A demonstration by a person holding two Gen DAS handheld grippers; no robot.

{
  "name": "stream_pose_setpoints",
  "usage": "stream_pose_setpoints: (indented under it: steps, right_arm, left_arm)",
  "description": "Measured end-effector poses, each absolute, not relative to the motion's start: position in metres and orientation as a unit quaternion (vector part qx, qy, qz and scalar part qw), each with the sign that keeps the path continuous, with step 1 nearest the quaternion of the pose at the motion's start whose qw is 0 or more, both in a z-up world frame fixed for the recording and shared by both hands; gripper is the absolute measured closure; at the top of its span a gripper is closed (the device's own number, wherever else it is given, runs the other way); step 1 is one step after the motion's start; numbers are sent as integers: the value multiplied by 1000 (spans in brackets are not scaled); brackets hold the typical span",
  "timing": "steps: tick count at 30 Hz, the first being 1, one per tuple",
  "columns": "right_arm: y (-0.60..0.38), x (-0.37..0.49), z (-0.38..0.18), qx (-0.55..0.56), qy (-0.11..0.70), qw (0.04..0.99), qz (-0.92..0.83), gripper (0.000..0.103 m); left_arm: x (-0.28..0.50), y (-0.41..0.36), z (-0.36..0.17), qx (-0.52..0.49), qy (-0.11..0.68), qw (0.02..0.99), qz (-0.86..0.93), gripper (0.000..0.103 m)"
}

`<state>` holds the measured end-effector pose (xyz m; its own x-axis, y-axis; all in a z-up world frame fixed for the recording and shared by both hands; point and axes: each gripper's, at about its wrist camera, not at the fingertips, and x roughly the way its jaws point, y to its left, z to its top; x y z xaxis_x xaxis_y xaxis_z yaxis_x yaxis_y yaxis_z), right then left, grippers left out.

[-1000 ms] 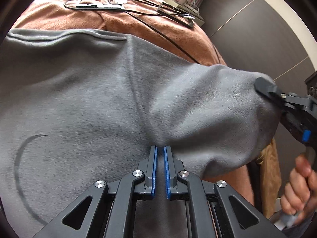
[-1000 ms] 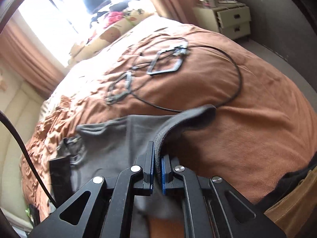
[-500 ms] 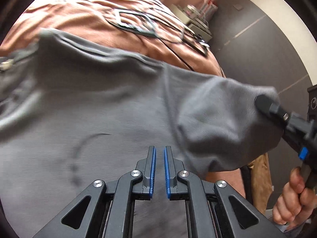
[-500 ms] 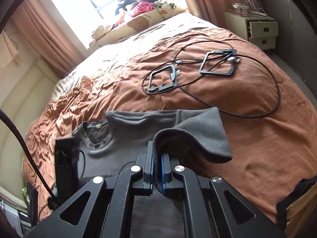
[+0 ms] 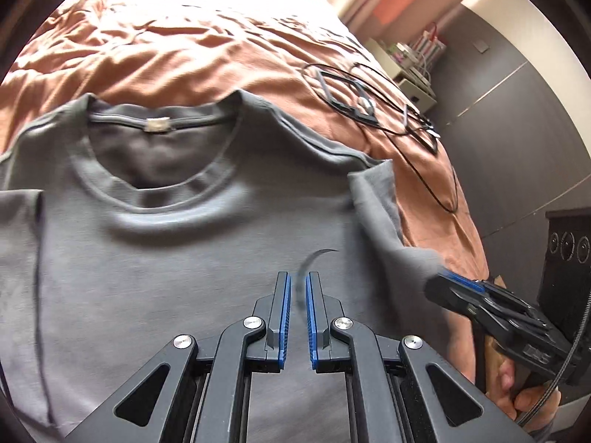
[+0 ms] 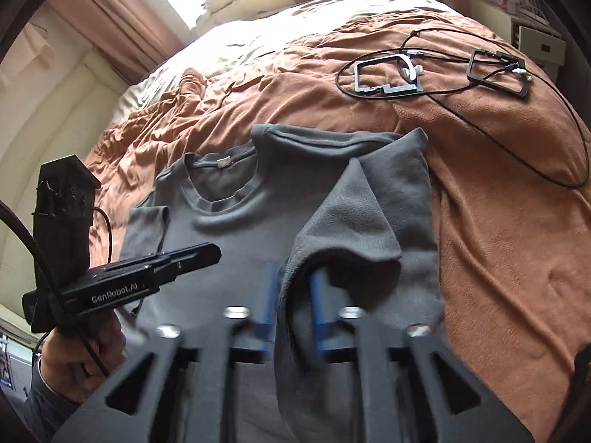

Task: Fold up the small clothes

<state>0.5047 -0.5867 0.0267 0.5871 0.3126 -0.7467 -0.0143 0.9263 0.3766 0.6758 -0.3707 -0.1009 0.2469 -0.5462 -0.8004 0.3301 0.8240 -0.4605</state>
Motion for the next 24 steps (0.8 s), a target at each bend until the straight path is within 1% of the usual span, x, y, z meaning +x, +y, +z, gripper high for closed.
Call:
stream_pose_setpoints:
  steps: [1,3,6,8,9,11,12,14,24]
  right_arm:
    - [-589,502,30,171,434,880,90,41]
    - [-595,497,35,174,418,889,73,41]
    - [-608,493,34,187,413,889,59,41]
    - [-617,491,30,193,410,891,40,41]
    - [-621,491,27,197,411,890,31,41]
    - [-629,488,18,203,414,887,8,42]
    - [-632,486,12,202,415,887,-2,47]
    - [-633,484,3,202,420,885,-16,53]
    - [-655,473,-46,255,439,861,-16,54]
  left_arm:
    - [678,-370,-100,-98,547,783,-277,95]
    - [680,-369,-101,-96,548,784,-275,95]
    - [680,-371,-104,-91,550,783,-276,87]
    - [678,-373,-107,-86,549,783,-279,73]
    - [677,-376,-108,-81,547,785,-281,71]
    - [674,-385,-111,-69,543,786,-288,71]
    - [672,-390,-112,-63,541,785,-294,71]
    - [669,-402,-115,-48,537,786,-302,71]
    - [659,-460,-123,11,515,780,-354,71]
